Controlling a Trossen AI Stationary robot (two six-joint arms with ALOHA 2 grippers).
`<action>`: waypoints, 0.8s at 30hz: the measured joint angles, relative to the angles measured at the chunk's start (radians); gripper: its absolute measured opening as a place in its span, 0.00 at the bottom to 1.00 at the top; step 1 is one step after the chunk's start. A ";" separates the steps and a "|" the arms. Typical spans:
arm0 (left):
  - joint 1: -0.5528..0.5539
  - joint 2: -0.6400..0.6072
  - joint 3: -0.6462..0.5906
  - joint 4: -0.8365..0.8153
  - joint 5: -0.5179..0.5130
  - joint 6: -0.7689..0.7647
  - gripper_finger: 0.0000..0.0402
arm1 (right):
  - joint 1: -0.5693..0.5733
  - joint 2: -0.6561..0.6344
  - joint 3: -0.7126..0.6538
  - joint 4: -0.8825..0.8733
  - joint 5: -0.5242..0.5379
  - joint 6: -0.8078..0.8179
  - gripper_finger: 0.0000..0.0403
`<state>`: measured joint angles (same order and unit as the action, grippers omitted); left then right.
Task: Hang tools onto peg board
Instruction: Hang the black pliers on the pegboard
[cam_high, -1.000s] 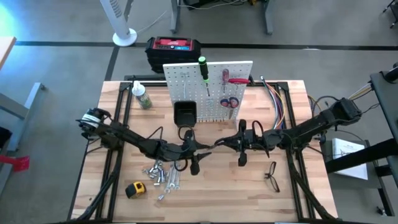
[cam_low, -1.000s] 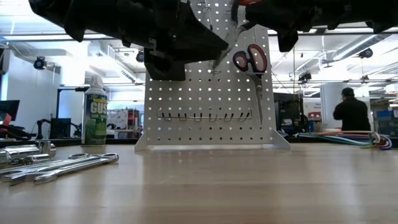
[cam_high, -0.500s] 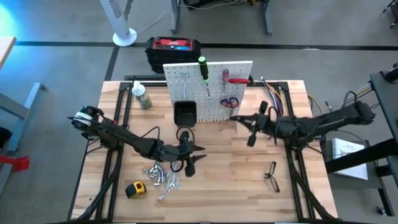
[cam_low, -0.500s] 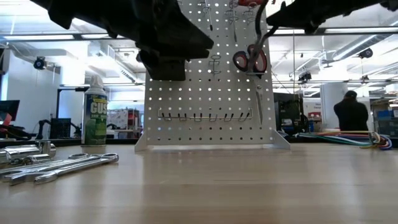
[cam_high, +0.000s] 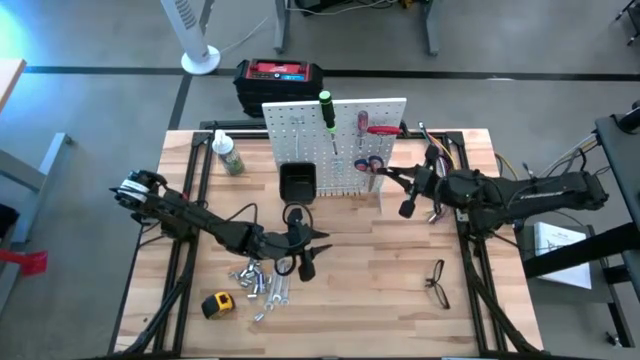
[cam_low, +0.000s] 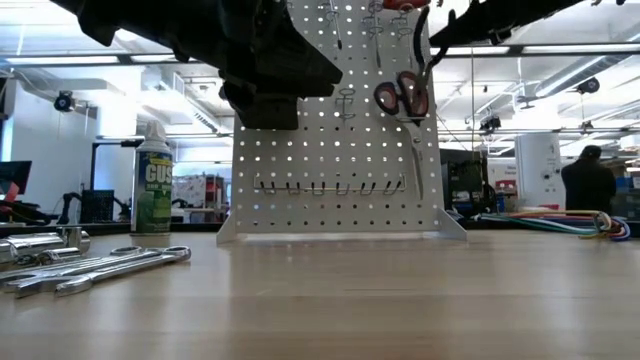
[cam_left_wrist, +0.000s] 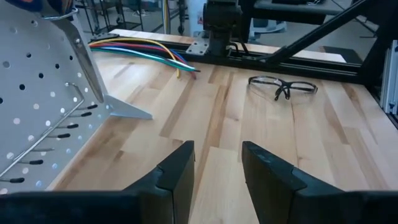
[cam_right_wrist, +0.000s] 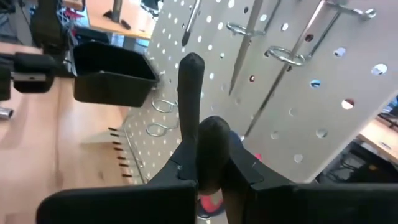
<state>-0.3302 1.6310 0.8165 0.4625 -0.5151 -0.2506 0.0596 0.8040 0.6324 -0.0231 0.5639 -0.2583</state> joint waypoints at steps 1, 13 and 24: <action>0.000 0.000 0.000 0.000 0.000 0.000 0.31 | -0.007 0.004 0.001 -0.002 -0.006 -0.004 0.04; 0.000 0.000 0.000 0.000 -0.001 -0.009 0.31 | -0.131 0.096 0.133 -0.197 -0.139 0.046 0.04; 0.000 0.000 0.000 -0.001 -0.001 -0.020 0.31 | -0.230 0.210 0.165 -0.212 -0.277 0.107 0.04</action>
<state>-0.3302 1.6310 0.8165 0.4619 -0.5163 -0.2710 -0.1703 1.0141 0.7977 -0.2354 0.2870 -0.1509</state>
